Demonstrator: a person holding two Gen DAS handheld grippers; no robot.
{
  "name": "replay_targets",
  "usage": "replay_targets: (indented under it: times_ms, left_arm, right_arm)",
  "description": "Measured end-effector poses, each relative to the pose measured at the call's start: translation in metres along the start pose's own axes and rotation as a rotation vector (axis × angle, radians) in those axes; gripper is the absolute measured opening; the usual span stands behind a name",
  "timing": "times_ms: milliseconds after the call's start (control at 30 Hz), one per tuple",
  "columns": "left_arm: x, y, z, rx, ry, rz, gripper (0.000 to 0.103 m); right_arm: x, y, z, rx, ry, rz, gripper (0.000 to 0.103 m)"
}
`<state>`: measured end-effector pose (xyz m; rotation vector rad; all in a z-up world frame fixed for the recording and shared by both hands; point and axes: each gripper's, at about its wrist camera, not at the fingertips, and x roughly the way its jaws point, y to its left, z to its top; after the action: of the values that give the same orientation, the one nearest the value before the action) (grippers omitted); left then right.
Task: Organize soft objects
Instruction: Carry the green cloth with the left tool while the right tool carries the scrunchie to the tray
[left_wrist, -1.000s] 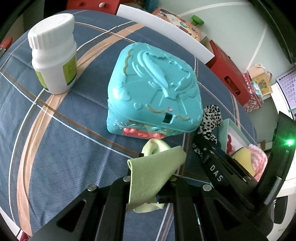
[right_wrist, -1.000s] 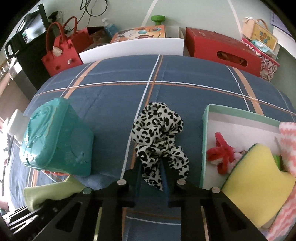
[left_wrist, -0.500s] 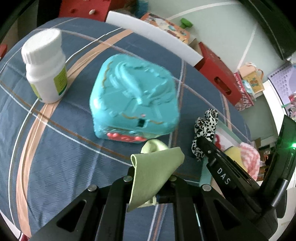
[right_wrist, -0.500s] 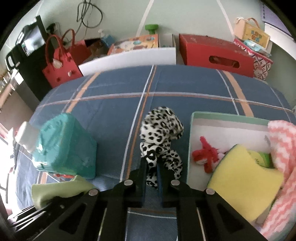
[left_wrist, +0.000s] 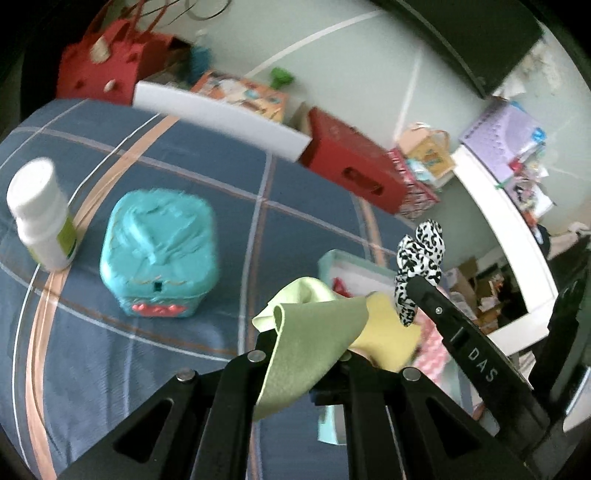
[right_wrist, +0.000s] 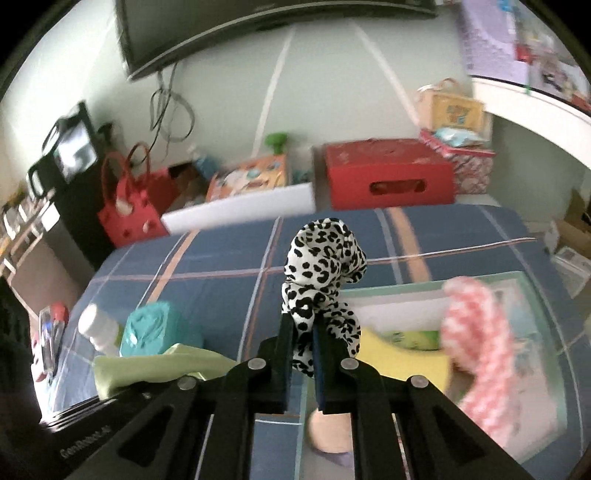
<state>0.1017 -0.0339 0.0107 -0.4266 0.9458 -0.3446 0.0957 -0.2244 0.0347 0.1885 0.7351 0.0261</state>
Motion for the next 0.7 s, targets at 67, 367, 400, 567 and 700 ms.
replay_targets:
  times_ms: [67,367,400,567,700]
  left_arm:
    - [-0.007,-0.007,0.0,0.028,-0.022,-0.022,0.007]
    - [-0.027,-0.057,-0.002,0.201,-0.102,-0.16,0.007]
    - [-0.027,-0.063,-0.005,0.226,-0.101,-0.176,0.007]
    - [-0.011,-0.085,-0.018,0.289,-0.032,-0.231,0.007]
    - [0.02,-0.096,-0.035,0.323,0.064,-0.211,0.007]
  right_arm:
    - [-0.013,-0.01,0.003,0.024,-0.035,-0.027,0.01]
    - [-0.054,-0.054,0.008,0.094,-0.09,-0.181,0.01]
    - [-0.054,-0.059,0.007,0.103,-0.081,-0.185,0.01]
    - [-0.045,-0.086,-0.003,0.17,0.005,-0.221,0.01]
    - [-0.033,-0.103,-0.014,0.203,0.083,-0.222,0.01]
